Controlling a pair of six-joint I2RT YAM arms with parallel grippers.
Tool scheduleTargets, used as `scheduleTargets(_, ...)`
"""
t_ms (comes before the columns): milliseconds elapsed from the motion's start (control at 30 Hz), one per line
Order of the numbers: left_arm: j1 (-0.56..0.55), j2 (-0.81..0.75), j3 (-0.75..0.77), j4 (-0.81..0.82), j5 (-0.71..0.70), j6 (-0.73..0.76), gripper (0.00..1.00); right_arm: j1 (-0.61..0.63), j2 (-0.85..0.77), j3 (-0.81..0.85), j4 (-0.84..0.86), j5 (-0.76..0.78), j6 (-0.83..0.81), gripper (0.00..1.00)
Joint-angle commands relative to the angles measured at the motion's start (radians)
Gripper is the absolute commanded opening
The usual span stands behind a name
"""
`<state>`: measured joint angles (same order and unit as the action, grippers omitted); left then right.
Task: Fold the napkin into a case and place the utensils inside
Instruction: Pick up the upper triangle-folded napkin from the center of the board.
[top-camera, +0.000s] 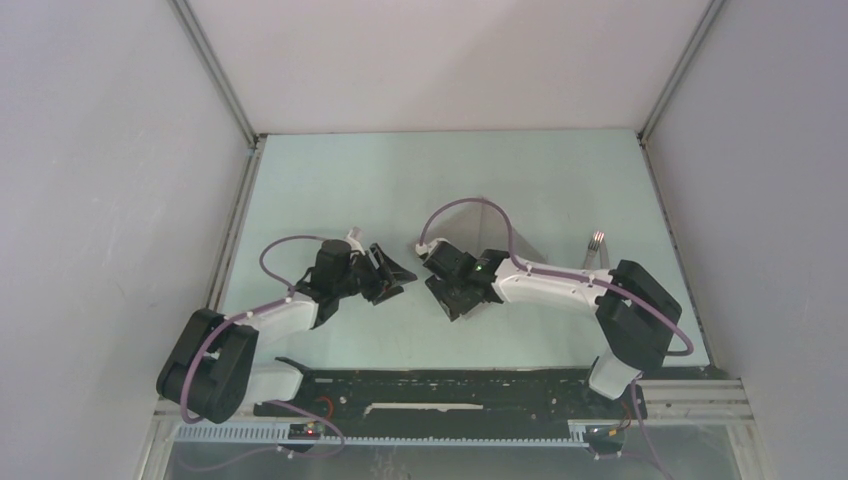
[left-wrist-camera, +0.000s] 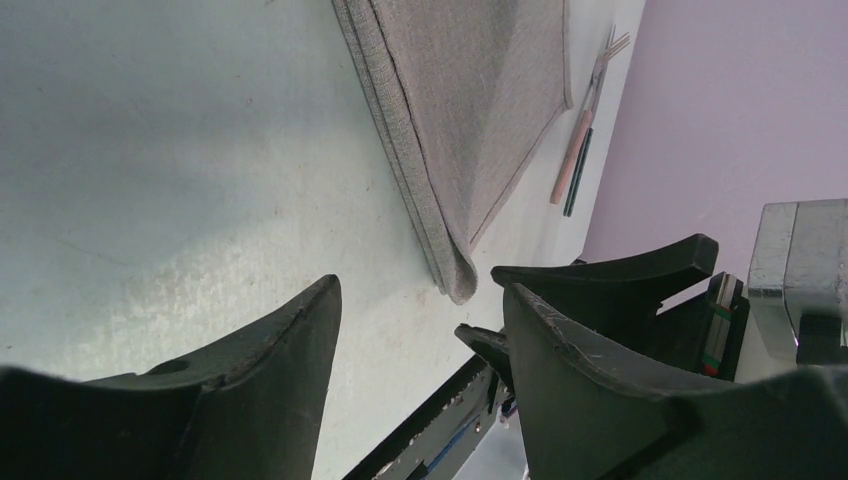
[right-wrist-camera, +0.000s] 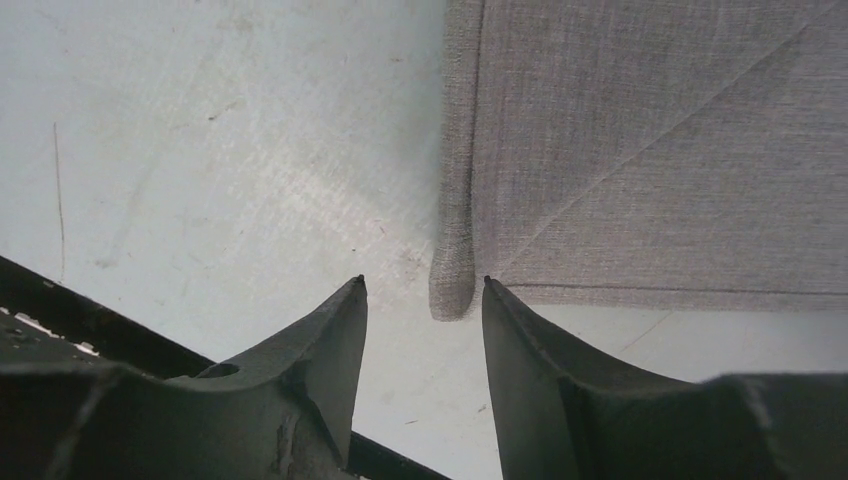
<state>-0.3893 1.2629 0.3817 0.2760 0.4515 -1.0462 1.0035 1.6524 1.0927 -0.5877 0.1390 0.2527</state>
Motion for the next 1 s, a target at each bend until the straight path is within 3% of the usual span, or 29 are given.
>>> scheduleTargets(0, 0.013, -0.011, 0.007, 0.022, 0.005, 0.016, 0.65, 0.0, 0.012, 0.059, -0.007, 0.065, -0.042, 0.55)
scheduleTargets(333, 0.02, -0.008, 0.007, 0.021, 0.009, 0.015, 0.66, 0.001, 0.088, 0.066, 0.022, 0.103, -0.068, 0.46)
scheduleTargets(967, 0.031, -0.011, -0.004, 0.026, 0.016, 0.017, 0.67, -0.014, 0.213, 0.048, 0.037, 0.127, -0.048, 0.42)
